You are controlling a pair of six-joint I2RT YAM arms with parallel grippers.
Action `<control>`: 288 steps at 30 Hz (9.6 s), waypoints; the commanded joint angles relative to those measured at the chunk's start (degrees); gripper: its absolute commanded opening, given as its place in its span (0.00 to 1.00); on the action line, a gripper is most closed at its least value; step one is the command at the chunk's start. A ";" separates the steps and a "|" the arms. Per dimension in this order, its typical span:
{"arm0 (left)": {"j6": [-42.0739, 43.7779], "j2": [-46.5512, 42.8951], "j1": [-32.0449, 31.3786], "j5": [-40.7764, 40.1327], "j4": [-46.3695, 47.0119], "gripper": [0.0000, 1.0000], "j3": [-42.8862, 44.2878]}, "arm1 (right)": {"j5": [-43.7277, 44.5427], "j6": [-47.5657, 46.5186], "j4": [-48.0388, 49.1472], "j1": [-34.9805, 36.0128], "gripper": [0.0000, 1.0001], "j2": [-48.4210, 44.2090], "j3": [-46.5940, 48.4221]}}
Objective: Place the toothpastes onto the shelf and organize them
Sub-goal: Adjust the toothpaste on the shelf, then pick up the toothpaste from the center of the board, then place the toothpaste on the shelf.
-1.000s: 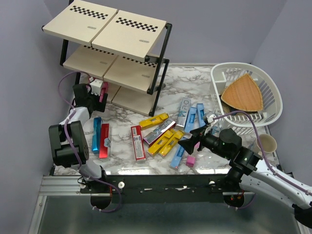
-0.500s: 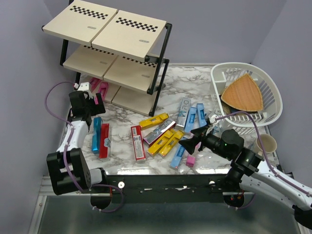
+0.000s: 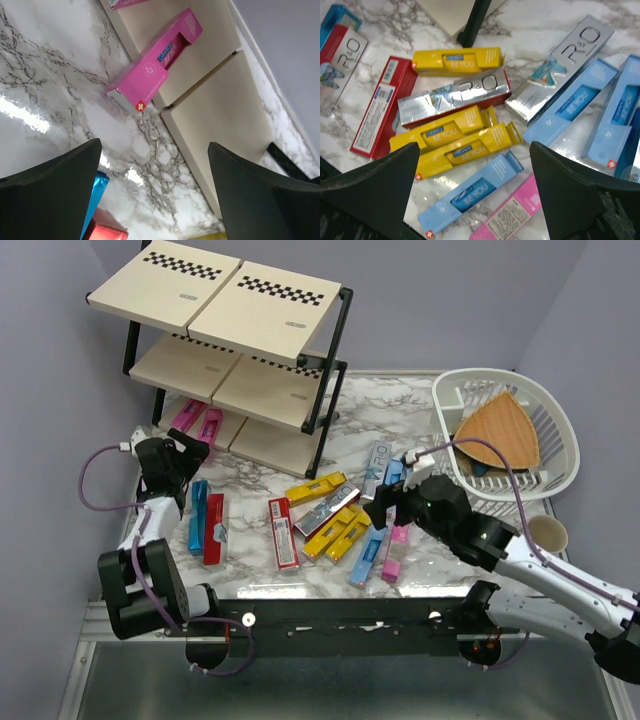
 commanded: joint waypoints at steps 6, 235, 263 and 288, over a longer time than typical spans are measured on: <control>-10.53 9.37 3.28 9.96 18.46 0.99 1.94 | -3.07 -4.83 -10.21 -6.64 1.00 5.99 16.30; 30.70 -16.12 -33.63 -11.14 -22.41 0.99 5.02 | -20.22 21.27 -28.41 -15.26 0.77 40.09 9.63; 57.40 -16.03 -55.94 1.61 -1.24 0.99 2.21 | -34.88 -5.87 -43.95 -15.17 0.31 35.07 33.95; 94.77 -7.24 -70.82 -2.09 -4.74 0.99 6.77 | -50.20 -22.94 -51.08 -14.82 0.31 40.79 44.87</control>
